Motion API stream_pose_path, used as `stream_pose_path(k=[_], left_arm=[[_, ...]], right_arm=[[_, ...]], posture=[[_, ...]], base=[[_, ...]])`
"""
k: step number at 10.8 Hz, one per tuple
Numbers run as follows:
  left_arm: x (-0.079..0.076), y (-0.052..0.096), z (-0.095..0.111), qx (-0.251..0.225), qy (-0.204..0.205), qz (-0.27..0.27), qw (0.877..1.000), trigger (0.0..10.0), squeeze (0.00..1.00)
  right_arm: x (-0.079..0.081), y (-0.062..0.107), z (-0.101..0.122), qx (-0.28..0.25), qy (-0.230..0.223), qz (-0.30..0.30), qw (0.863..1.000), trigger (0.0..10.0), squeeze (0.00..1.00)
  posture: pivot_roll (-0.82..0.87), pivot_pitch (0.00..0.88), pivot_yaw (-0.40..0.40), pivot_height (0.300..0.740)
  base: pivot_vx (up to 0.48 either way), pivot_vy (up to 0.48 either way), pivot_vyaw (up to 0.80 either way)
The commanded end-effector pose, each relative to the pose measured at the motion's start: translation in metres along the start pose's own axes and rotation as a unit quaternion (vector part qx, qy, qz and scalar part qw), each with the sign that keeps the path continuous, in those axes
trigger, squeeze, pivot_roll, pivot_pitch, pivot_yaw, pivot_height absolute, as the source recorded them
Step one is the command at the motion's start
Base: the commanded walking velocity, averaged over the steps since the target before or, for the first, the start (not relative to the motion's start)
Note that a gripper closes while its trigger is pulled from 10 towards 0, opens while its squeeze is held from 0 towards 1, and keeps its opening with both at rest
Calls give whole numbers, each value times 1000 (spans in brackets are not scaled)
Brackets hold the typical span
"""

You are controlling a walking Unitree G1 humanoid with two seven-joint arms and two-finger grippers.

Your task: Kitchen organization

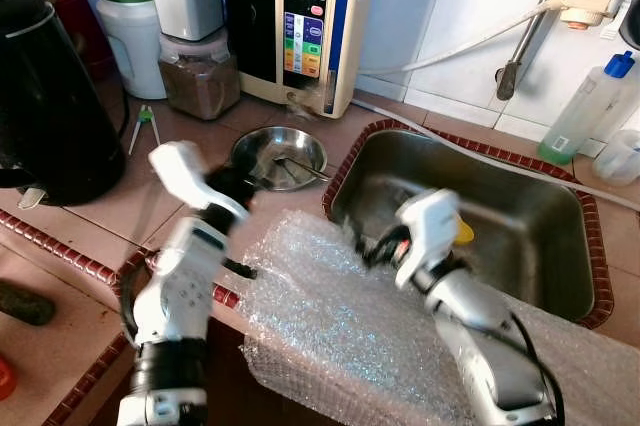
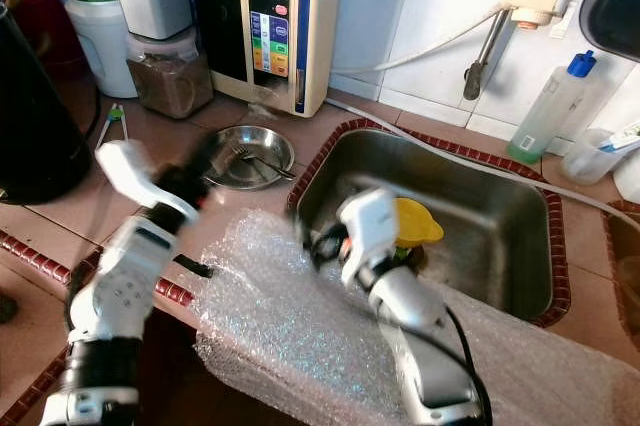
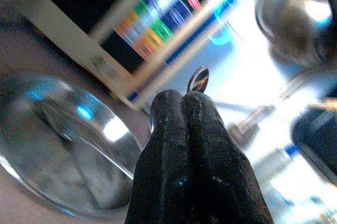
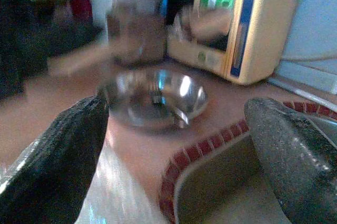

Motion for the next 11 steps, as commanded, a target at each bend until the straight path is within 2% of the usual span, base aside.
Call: stream_pose_path(k=[1,2,5,9,11], left_arm=[[-11,-2,-5,20,10,-32,999,0,0],[-16,0,-12,43,13,-55,997,0,0],[-27,1,-19,71,46,-93,992,0,0],[-40,5,-28,99,70,-132,984,0,0],[-45,7,-34,114,74,-141,981,0,0]], right_arm=[[-6,-1,14,-32,-37,-11,999,10000,0],[-9,-2,18,-52,-89,-23,994,10000,0],[-17,-4,21,-70,-181,-45,980,10000,0],[-18,-16,25,-82,-233,-43,968,10000,0],[-21,-26,26,-94,-284,-50,953,10000,0]], posture=[[74,0,-37,740],[68,0,-36,740],[61,0,-35,740],[64,0,-37,740],[67,0,-39,740]], base=[[0,0,0],[0,0,0],[0,0,0],[0,0,0],[0,0,0]])
Point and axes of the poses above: a point about 5 cm out from each wrist's last joint towards the gripper, its own y axis pointing back from the gripper into the wrist, its own z axis along the axis of the wrist's last joint, x = y × z, the point moved 1 cm from there along -y, pointing out of the wrist towards the gripper, and after that the axes turned 11 degrees about y, right-handed, at the moved point
